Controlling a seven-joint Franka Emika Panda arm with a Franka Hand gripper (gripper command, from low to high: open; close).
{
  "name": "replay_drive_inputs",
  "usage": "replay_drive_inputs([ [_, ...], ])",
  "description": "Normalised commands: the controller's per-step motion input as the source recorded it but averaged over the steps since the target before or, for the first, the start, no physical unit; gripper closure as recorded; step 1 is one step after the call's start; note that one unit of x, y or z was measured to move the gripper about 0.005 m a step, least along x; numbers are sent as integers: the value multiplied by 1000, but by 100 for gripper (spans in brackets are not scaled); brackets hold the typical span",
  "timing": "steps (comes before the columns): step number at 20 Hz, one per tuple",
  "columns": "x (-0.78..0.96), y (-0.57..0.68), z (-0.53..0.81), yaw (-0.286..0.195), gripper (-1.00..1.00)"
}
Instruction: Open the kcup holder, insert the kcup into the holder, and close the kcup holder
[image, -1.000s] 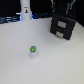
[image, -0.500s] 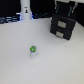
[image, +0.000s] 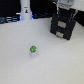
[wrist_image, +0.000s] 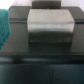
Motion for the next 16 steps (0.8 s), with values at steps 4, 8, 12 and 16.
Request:
replay_drive_inputs([
  [4,-292,159,-409,-45,-100],
  [8,-375,30,-381,-19,-100],
  [12,-348,9,-365,-19,100],
  [16,-284,11,-242,-14,100],
])
